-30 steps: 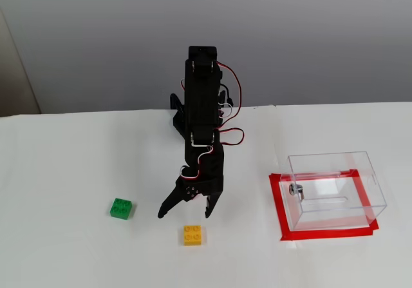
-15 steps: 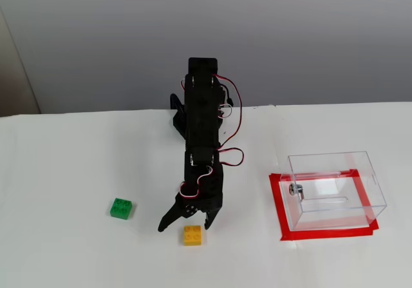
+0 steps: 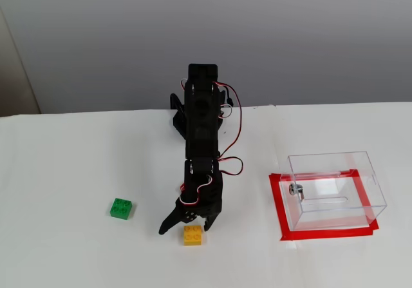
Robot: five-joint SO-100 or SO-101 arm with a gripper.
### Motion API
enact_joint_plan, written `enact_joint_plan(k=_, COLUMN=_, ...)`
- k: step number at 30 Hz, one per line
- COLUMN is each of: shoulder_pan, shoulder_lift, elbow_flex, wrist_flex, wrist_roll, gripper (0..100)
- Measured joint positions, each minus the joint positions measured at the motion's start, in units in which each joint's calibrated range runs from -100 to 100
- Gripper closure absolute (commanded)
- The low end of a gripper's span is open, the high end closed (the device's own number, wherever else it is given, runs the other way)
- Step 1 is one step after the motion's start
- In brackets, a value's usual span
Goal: Pick the yellow lego brick and place it into the transparent box
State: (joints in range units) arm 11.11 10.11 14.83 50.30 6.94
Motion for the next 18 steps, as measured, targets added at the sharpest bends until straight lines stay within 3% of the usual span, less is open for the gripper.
enact_joint_plan(k=18, shoulder_pan=0.0, shoulder_lift=3.9, elbow_flex=-3.8, wrist_flex=0.0, wrist_roll=0.0, gripper=55)
